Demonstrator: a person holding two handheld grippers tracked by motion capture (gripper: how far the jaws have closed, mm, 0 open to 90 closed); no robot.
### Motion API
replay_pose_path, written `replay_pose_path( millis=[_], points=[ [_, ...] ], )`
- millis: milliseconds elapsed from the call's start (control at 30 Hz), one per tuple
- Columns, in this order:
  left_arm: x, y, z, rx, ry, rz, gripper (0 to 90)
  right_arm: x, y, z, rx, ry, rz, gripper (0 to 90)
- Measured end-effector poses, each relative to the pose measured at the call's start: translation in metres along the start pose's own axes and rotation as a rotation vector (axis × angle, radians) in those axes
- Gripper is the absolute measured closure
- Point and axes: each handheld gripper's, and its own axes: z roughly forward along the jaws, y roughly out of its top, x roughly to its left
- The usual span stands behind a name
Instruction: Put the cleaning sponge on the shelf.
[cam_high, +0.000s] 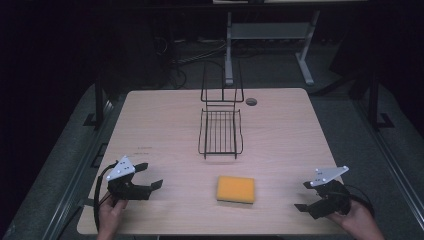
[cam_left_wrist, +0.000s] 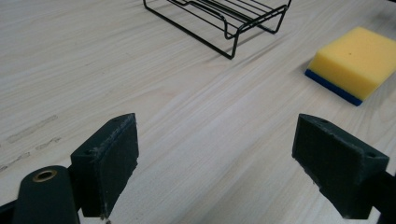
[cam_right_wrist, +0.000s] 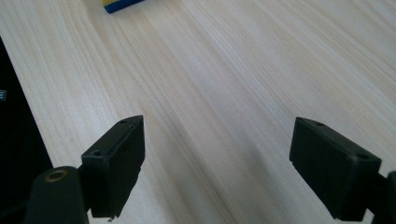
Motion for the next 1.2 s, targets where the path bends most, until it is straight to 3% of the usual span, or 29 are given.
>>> replay_pose_path(
  millis=[1200],
  points=[
    [-0.001, -0.001, -0.002, -0.002, -0.001, 0.001, 14.1, 0.007, 0.039, 0.015, 0.072, 0.076, -0.089, 16.2]
  ],
)
